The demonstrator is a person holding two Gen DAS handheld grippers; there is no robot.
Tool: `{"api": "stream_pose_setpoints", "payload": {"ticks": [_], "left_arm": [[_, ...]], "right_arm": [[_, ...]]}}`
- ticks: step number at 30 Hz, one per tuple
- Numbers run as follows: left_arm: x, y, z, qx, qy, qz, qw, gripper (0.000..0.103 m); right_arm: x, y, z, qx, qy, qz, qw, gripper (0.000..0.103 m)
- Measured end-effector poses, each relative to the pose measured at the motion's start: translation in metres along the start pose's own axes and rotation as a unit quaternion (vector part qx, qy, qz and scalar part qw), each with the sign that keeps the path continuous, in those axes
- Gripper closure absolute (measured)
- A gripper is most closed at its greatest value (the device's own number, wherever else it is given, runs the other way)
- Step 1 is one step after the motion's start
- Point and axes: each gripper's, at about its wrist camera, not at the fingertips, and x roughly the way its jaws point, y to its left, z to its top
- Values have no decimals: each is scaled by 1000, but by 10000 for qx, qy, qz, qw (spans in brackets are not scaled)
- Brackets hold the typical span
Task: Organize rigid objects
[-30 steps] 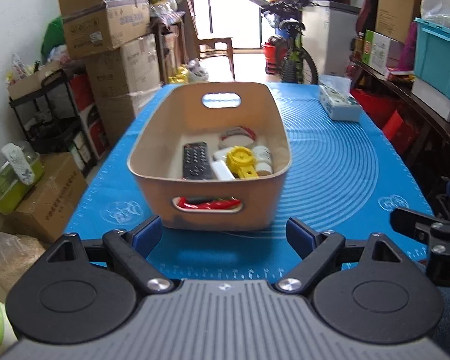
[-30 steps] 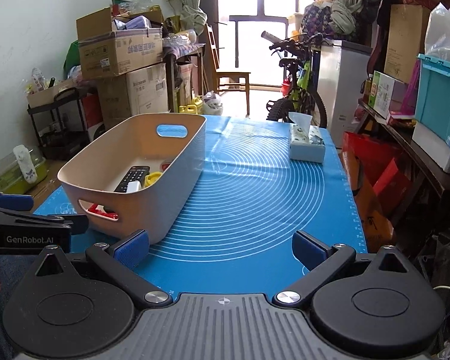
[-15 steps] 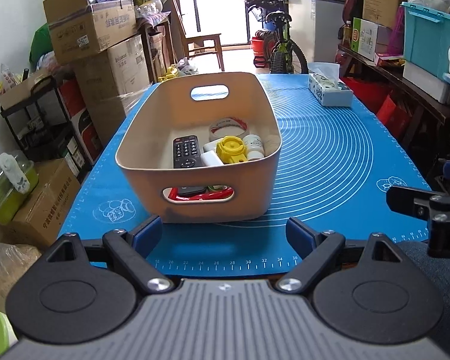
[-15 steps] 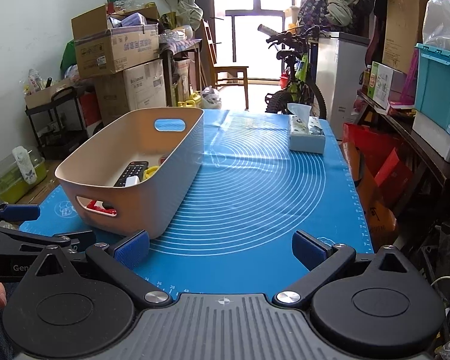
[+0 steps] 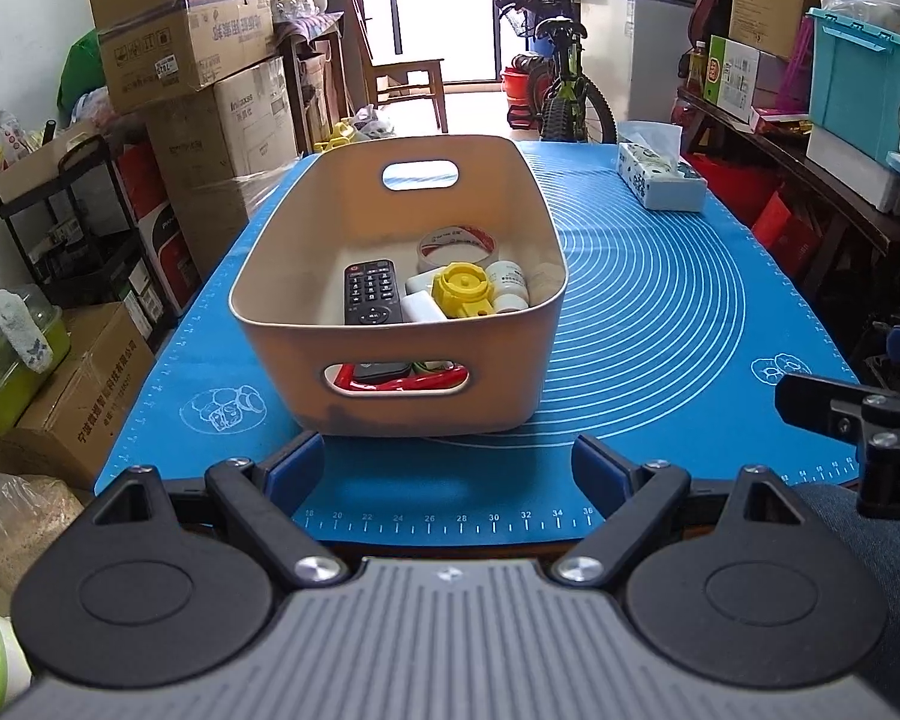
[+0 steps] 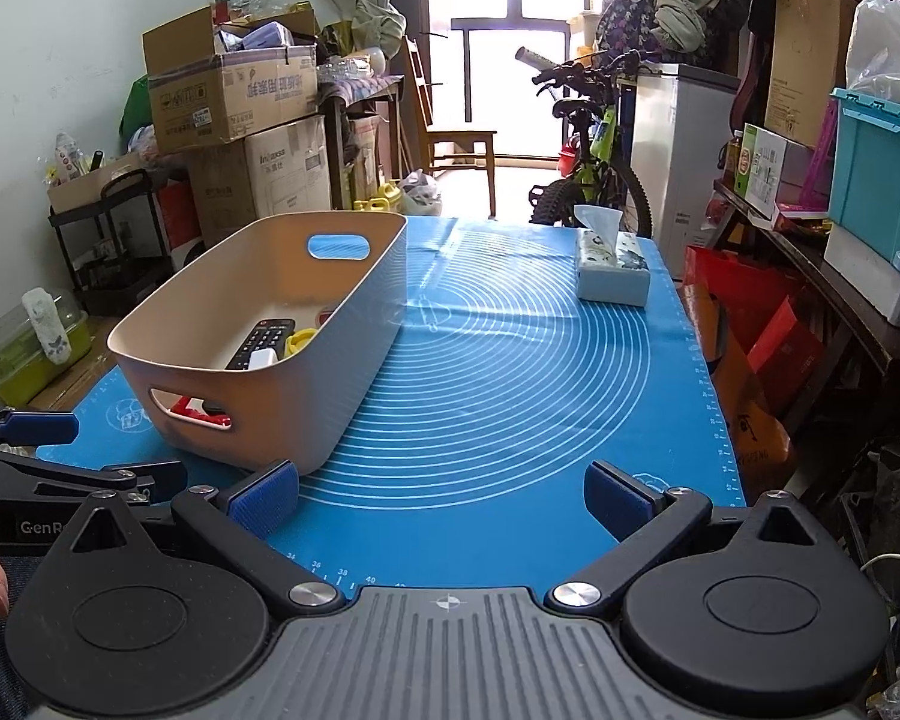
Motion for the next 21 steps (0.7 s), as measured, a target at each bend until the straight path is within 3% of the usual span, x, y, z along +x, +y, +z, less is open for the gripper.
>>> {"api": "stream_pose_setpoints", "payload": {"ticks": [21], "left_arm": [[1,5,0,-79,21,-17,10000,14]], "right_arm": [[1,-1,-1,-14,19,-15,10000,3]]}}
